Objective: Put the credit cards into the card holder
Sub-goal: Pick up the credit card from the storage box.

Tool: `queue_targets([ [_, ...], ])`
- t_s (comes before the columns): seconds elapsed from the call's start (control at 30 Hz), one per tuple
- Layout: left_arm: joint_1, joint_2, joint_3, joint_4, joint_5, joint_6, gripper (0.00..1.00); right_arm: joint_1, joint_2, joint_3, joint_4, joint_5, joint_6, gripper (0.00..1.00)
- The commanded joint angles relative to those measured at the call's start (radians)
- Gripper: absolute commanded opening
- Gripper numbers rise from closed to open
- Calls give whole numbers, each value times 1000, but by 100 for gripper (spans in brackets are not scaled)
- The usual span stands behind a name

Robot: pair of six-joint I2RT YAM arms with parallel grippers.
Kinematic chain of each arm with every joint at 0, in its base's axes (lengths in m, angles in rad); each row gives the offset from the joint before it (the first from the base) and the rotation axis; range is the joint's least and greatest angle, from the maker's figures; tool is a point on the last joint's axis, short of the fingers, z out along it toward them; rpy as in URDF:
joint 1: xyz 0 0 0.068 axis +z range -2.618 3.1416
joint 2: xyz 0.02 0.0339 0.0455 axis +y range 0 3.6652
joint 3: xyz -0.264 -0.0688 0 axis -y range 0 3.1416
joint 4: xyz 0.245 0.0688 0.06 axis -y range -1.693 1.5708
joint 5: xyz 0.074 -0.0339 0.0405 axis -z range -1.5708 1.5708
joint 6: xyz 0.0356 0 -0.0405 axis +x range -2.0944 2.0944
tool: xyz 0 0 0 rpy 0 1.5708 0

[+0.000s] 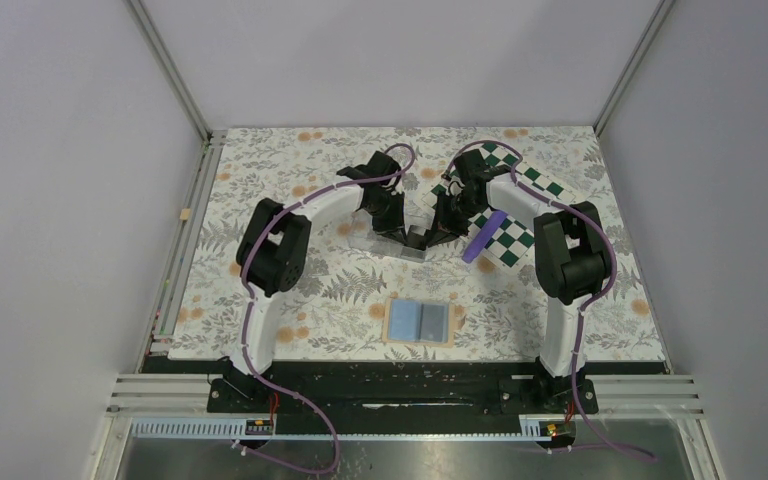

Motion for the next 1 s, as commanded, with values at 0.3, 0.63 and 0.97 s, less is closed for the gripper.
queue_targets([
  [0.3, -21, -73, 48, -3, -17, 22, 14, 2, 11, 10, -23, -52, -16, 7],
  [0.63, -35, -4, 106, -93, -117, 65, 31, 2, 11, 8, -22, -57, -19, 8],
  [0.97, -39, 44, 138, -106, -135, 54, 27, 2, 14, 3, -23, -61, -20, 8],
])
